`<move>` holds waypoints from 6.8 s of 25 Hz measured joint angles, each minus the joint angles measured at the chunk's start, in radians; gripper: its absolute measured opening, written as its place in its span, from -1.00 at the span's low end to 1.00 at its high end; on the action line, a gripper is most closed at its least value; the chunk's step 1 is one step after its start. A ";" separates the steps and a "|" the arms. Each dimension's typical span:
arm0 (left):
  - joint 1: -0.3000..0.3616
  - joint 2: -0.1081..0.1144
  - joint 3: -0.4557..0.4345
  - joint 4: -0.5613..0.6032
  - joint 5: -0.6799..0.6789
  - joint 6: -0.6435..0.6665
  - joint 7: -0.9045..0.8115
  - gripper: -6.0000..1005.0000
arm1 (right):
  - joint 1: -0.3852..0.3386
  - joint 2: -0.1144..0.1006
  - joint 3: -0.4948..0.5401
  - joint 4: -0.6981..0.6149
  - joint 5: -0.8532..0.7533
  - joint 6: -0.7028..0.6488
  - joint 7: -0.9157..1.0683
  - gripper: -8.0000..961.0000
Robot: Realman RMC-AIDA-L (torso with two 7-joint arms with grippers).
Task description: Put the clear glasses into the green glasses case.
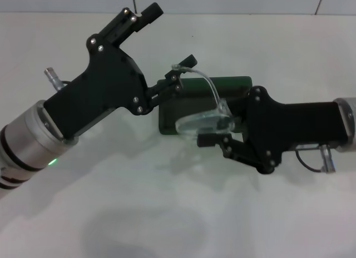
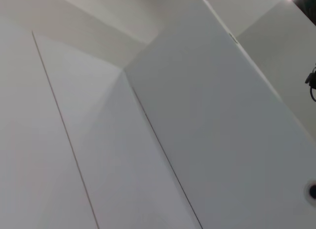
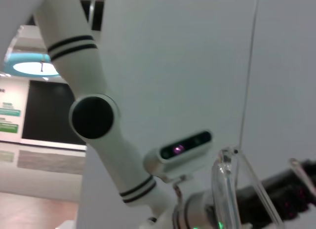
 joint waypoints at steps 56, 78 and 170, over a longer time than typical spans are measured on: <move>0.004 0.006 0.035 0.011 0.015 -0.009 0.065 0.26 | 0.073 -0.010 0.004 -0.024 -0.082 0.076 0.248 -0.72; 0.016 0.007 0.029 -0.045 -0.200 -0.052 0.034 0.28 | -0.025 -0.004 0.046 -0.179 -0.155 0.225 0.225 -0.70; 0.029 0.055 0.033 -0.014 -0.406 -0.562 -0.586 0.29 | -0.089 0.013 -0.567 -0.776 -1.007 0.924 1.098 -0.15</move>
